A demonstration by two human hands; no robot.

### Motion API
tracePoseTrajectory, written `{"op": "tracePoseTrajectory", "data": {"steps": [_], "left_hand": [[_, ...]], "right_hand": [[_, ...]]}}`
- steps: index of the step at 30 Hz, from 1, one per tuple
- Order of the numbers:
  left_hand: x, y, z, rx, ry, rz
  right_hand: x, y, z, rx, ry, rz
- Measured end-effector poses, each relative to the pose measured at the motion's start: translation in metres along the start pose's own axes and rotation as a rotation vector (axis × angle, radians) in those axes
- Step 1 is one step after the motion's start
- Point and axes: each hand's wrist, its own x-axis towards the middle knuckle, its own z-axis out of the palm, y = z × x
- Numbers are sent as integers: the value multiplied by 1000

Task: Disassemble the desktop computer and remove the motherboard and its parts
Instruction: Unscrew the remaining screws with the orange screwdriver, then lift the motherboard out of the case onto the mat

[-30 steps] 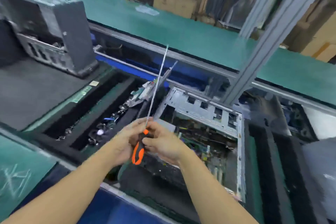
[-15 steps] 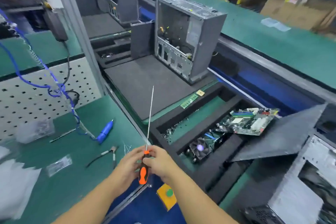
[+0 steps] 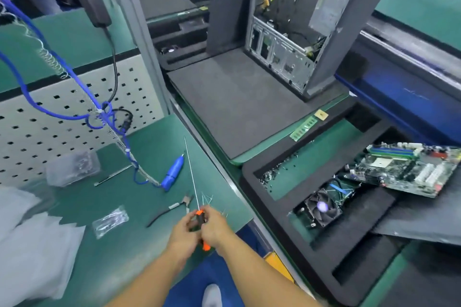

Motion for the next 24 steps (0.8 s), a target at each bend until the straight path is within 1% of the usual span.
{"op": "tracePoseTrajectory", "data": {"steps": [3,8,10,12,14,16,19,24], "left_hand": [[14,-9,0,118,52,5],[27,-10,-1,308,168,1],[28,-3,2,347,239,4],[29,5,4,343,272,39],[27,15,9,308,249,82],[21,30,19,231,209,129],[6,55,48,155,170,209],[-40,90,140,76,-10,344]], "right_hand": [[3,5,7,-95,-69,15],[3,4,2,-129,-99,-1],[-2,1,-6,-168,-113,-12],[-6,1,-13,-195,-97,-28],[-16,-1,-22,-164,-66,-57],[-31,-7,-34,-82,-6,-65],[-60,-16,-63,7,90,-84],[-116,-16,-125,-107,289,-196]]}}
